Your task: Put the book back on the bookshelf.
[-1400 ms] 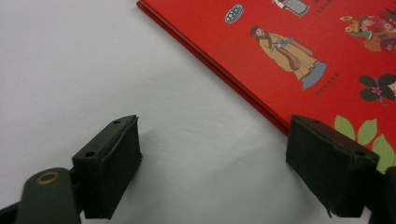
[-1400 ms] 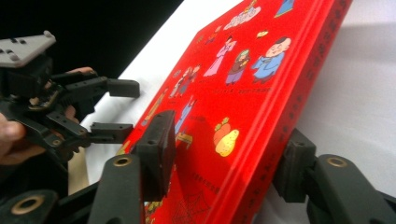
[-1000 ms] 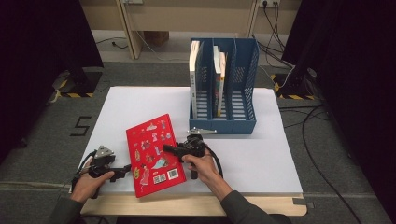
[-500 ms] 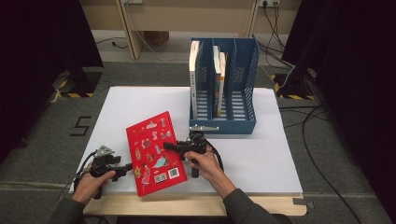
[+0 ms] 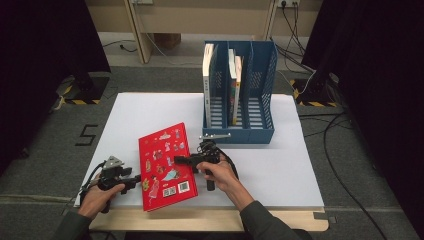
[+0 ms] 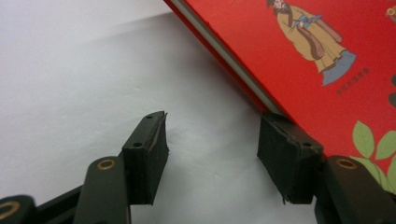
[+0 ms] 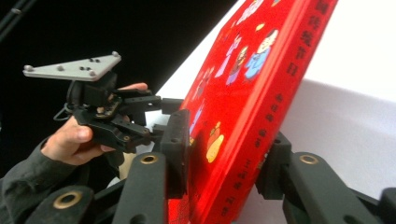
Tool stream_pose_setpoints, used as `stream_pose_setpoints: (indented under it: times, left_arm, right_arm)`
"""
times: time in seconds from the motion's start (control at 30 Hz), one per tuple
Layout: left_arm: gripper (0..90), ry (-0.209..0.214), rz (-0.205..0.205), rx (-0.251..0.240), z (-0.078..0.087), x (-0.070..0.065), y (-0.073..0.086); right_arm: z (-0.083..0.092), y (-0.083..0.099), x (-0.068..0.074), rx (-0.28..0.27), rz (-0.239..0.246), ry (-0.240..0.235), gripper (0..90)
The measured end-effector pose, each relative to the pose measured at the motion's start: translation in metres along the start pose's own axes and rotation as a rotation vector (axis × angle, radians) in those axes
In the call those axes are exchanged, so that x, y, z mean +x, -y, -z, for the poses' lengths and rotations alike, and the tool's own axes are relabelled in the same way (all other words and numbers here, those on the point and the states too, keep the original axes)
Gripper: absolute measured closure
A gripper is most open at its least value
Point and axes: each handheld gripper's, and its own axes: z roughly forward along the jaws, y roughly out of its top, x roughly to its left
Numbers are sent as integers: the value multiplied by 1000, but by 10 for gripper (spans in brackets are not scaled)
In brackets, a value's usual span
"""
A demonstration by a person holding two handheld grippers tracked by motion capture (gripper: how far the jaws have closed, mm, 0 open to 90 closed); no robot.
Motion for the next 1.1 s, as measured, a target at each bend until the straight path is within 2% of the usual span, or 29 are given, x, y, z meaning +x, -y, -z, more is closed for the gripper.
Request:
stream_pose_setpoints:
  times: [0.23, 0.43, 0.57, 0.67, 0.7, 0.73, 0.77, 0.8, 0.83, 0.87, 1.0, 1.07, 1.1]
  left_arm:
    - [444, -2, 1, -4, 0, 1, 0]
    - [488, -20, -8, -1, -1, 0, -1]
    - [489, -19, -16, -3, -1, 0, 0]
    - [480, -6, -8, -3, -1, 1, 0]
    - [470, 1, 6, -10, -1, 2, 0]
    - [440, -14, 23, -21, -1, 3, -1]
    - [326, -24, 33, -29, -1, 6, -2]
    - [243, -7, 69, -44, 0, 9, -3]
    - [199, 17, 103, -56, 0, 12, -4]
    - [186, 22, 118, -65, 1, 13, -4]
    - [179, 8, 128, -79, 4, 14, -3]
    - [178, 0, 120, -71, 3, 15, -3]
    - [178, -11, 106, -62, 2, 15, -3]
  right_arm:
    - [-4, -2, -4, 55, -13, 5, 564]
    - [-9, 0, -7, 78, -33, 15, 532]
    - [-9, 0, -4, 75, 0, 27, 543]
    - [-7, -1, -1, 26, 20, 13, 625]
    - [-5, -2, 1, 0, 34, 10, 663]
    - [-2, -4, 3, -26, 55, 7, 680]
    - [0, -6, 6, -45, 65, 8, 688]
    - [3, -9, 8, -57, 77, 16, 692]
    - [5, -10, 11, -75, 82, 25, 695]
    - [7, -12, 12, -93, 86, 29, 698]
    - [11, -17, 13, -158, 78, 45, 717]
    - [13, -20, 14, -191, 94, 45, 733]
    - [14, -21, 15, -210, 87, 42, 739]
